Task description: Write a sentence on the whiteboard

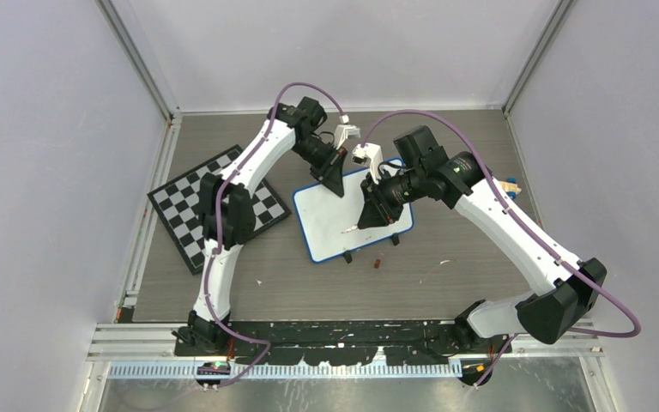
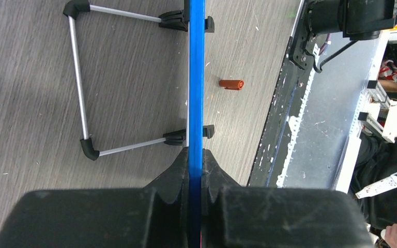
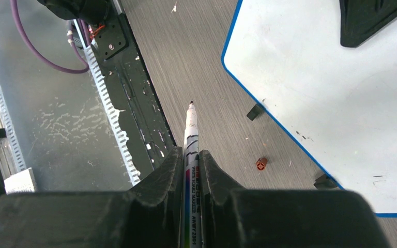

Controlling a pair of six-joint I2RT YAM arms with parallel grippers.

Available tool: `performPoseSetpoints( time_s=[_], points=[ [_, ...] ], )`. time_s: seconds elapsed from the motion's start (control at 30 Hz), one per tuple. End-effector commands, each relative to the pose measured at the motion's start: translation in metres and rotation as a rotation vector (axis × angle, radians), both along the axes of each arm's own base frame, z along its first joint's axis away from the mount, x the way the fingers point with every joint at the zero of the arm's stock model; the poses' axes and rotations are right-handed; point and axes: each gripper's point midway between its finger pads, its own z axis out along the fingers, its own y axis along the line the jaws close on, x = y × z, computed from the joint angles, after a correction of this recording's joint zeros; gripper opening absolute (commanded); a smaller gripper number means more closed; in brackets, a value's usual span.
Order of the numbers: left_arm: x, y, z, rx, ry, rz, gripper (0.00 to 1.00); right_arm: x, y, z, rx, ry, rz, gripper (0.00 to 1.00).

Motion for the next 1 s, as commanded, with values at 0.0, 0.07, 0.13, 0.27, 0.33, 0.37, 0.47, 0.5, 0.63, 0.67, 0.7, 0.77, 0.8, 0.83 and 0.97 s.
performPoseSetpoints(
  time_s=[0.0,0.07,0.13,0.27,0.33,0.37,0.47,0.5,0.63,0.67,0.7,0.77,0.8,0.83,0.97],
  points=[
    [-0.002,-0.004,0.015,-0.009,-0.006,0.040,0.00,-0.002,-0.002,0.015,0.027,-0.051,0.009,0.00],
    [0.003,-0.006,0.020,-0.017,-0.031,0.060,0.08,0.000,-0.004,0.014,0.016,-0.064,-0.008,0.00],
    [0.006,-0.005,0.025,-0.019,-0.052,0.071,0.25,0.002,-0.008,0.013,0.001,-0.076,-0.030,0.00],
    [0.009,0.000,0.042,-0.037,-0.076,0.105,0.49,0.012,-0.016,0.009,-0.035,-0.107,-0.101,0.00],
    [0.012,0.006,0.055,-0.051,-0.097,0.130,0.57,0.015,-0.020,0.006,-0.049,-0.112,-0.123,0.00],
    [0.014,0.009,0.062,-0.061,-0.105,0.145,0.60,0.015,-0.021,0.006,-0.052,-0.113,-0.129,0.00],
    [0.021,0.028,0.083,-0.083,-0.132,0.208,0.76,0.013,-0.022,0.008,-0.055,-0.106,-0.127,0.00],
    [0.022,0.035,0.091,-0.091,-0.143,0.232,0.81,0.012,-0.023,0.009,-0.058,-0.106,-0.126,0.00],
    [0.027,0.069,0.117,-0.133,-0.197,0.343,1.00,0.010,-0.025,0.010,-0.073,-0.099,-0.119,0.00],
    [0.026,0.080,0.127,-0.149,-0.210,0.386,1.00,0.010,-0.025,0.011,-0.073,-0.097,-0.117,0.00],
    [0.027,0.090,0.132,-0.157,-0.222,0.428,1.00,0.009,-0.024,0.012,-0.070,-0.095,-0.115,0.00],
    [0.030,0.112,0.134,-0.154,-0.256,0.518,1.00,0.010,-0.023,0.017,-0.060,-0.100,-0.118,0.00],
    [0.030,0.123,0.136,-0.150,-0.266,0.578,1.00,0.012,-0.023,0.019,-0.056,-0.108,-0.127,0.00],
    [0.032,0.135,0.134,-0.145,-0.280,0.638,1.00,0.015,-0.023,0.021,-0.053,-0.117,-0.138,0.00],
    [0.018,0.169,0.124,-0.148,-0.325,0.774,1.00,0.024,-0.019,0.022,-0.036,-0.134,-0.168,0.00]
  ],
)
